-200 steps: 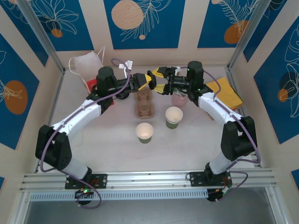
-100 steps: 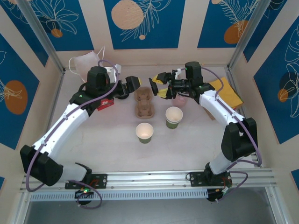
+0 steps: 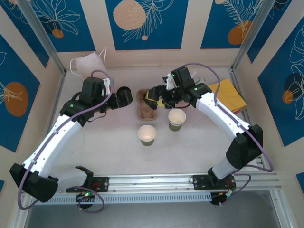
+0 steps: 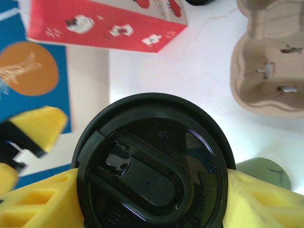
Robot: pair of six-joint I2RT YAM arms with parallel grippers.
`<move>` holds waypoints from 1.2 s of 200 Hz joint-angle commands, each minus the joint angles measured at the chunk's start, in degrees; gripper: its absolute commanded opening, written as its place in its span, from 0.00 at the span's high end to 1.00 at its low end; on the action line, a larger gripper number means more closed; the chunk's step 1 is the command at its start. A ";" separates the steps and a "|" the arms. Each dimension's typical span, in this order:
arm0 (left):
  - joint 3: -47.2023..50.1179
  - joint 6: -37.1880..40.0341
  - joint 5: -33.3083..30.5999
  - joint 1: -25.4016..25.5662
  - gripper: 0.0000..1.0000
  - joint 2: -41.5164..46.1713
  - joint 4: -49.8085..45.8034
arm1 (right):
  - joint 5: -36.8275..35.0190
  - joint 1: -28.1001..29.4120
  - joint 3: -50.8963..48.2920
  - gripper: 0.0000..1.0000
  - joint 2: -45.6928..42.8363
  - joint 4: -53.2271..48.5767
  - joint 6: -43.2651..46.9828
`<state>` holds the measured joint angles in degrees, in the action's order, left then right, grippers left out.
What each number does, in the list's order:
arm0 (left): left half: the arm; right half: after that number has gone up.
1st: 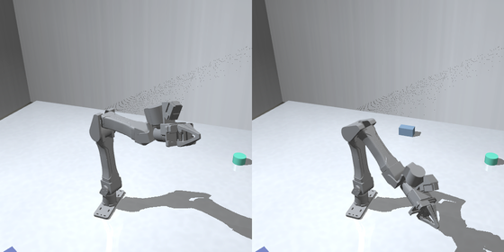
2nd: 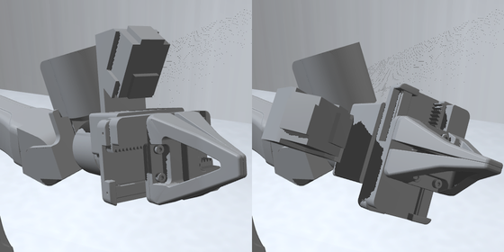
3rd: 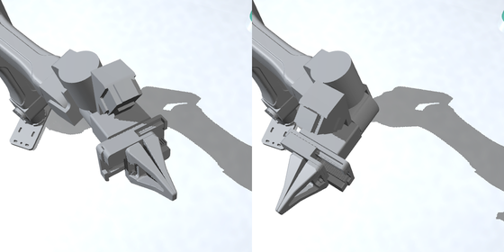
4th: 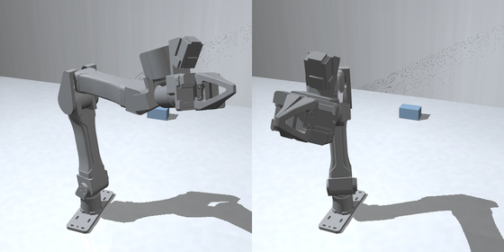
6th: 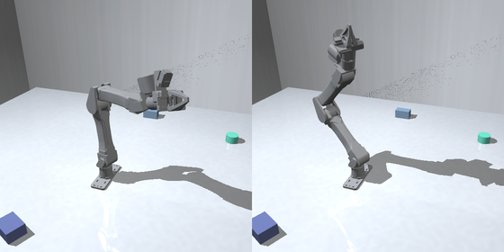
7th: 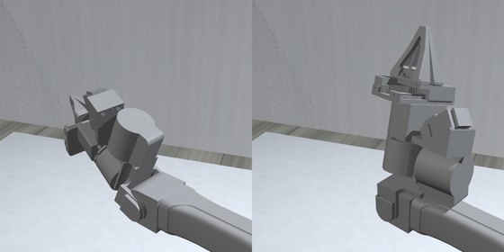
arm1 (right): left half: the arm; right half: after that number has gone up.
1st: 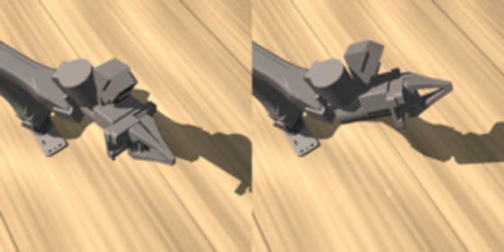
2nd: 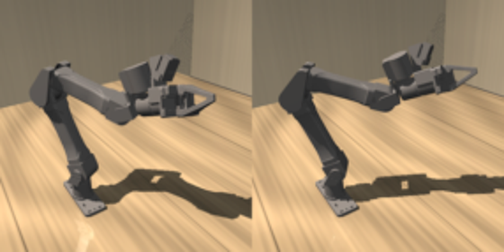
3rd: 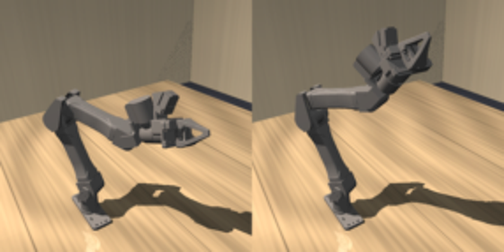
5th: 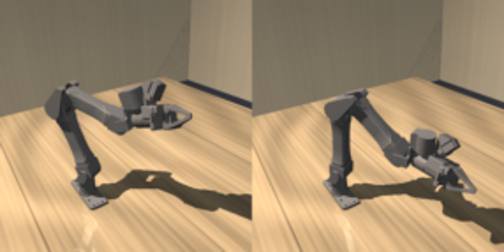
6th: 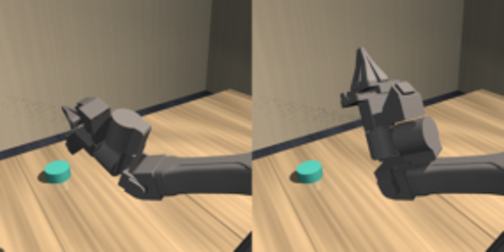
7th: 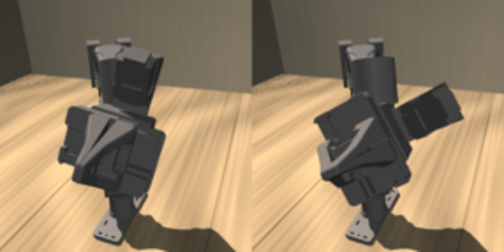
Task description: Pack the takeout coffee
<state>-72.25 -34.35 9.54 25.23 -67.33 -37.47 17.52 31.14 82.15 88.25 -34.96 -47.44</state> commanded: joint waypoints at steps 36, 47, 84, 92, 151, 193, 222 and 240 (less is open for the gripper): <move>3.02 3.04 -5.49 -0.38 0.00 4.16 -3.98 | -17.02 8.84 -1.42 0.34 -3.85 -8.67 10.86; 3.49 3.50 -5.37 -0.45 0.00 4.59 -4.33 | -19.26 10.49 -1.59 0.34 -3.94 -9.51 11.67; 4.53 4.03 -5.75 -0.46 0.00 5.12 -6.69 | -27.27 16.15 -3.34 0.34 -4.53 -10.51 14.76; 4.91 4.07 -5.63 -0.49 0.00 5.34 -6.74 | -28.89 17.18 -3.96 0.34 -4.65 -10.45 15.15; 6.67 4.06 -6.02 -0.45 0.00 6.92 -7.30 | -40.21 25.93 -7.26 0.34 -4.01 -7.88 20.97; 7.58 3.95 -6.44 -0.45 0.00 8.06 -7.17 | -45.81 30.24 -7.77 0.34 -1.66 -7.19 23.90; 8.25 3.59 -6.20 -0.45 0.00 8.04 -7.11 | -47.93 31.88 -8.67 0.34 -0.73 -5.62 25.44; 8.49 3.59 -6.29 -0.45 0.00 8.10 -7.34 | -48.10 32.23 -9.30 0.34 -0.43 -4.97 25.49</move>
<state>-64.71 -31.33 3.97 25.23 -60.05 -43.88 -27.62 62.70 74.04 87.11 -41.56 -23.53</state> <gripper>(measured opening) 0.998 0.661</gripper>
